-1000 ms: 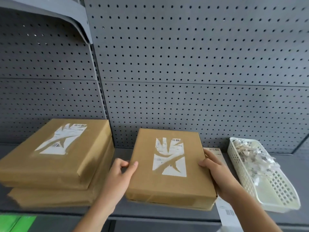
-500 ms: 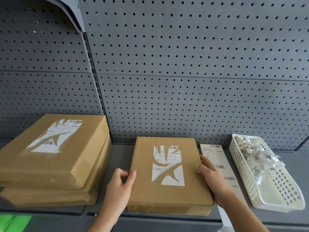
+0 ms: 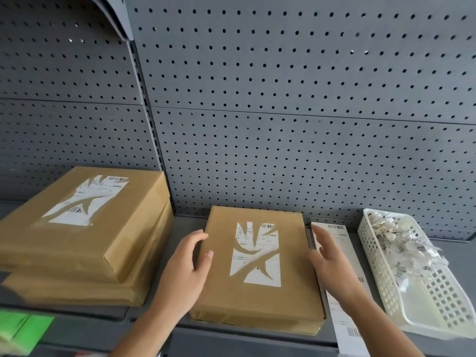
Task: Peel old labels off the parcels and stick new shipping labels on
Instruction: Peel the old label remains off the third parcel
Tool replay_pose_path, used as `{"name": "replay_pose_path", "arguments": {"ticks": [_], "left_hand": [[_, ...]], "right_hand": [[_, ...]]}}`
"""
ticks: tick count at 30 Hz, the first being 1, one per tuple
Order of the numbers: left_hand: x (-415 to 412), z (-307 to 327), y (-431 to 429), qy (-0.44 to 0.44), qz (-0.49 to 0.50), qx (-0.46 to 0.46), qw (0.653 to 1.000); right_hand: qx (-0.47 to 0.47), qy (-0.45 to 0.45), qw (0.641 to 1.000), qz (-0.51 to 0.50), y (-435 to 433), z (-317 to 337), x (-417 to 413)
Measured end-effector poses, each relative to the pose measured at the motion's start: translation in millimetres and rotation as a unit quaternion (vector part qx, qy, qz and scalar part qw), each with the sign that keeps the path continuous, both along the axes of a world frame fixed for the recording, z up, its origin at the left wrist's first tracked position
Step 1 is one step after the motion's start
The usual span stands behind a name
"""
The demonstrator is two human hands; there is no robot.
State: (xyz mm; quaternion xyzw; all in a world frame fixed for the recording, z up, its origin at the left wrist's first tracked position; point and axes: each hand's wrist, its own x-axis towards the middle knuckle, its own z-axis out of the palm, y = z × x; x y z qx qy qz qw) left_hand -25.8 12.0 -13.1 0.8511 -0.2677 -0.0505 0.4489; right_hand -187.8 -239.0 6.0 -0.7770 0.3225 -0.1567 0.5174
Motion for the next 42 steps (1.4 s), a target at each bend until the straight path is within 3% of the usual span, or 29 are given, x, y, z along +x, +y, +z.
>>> {"name": "replay_pose_path", "arguments": {"ticks": [6,20,25,32,42], "left_hand": [[7.4,9.6,-17.1,-0.098,-0.052,0.064,0.992],[34.5,-5.5,-37.3,-0.113,-0.146,0.128,0.974],[38.0,-10.3,-35.6,-0.087,-0.164,0.099,0.978],[39.5,-10.0,-35.6,-0.076,-0.180,0.101,0.975],[37.7,-8.8,-37.3,-0.070,-0.171,0.106,0.977]], "right_hand": [[-0.118,0.015,0.991,0.060,-3.4,3.0,13.2],[-0.270,0.034,0.956,0.107,10.7,-4.8,67.8],[-0.301,0.059,0.946,0.104,10.6,-14.8,75.0],[-0.330,0.026,0.940,0.080,8.4,-16.2,91.7],[-0.340,0.012,0.922,0.185,19.0,-16.6,139.6]]}}
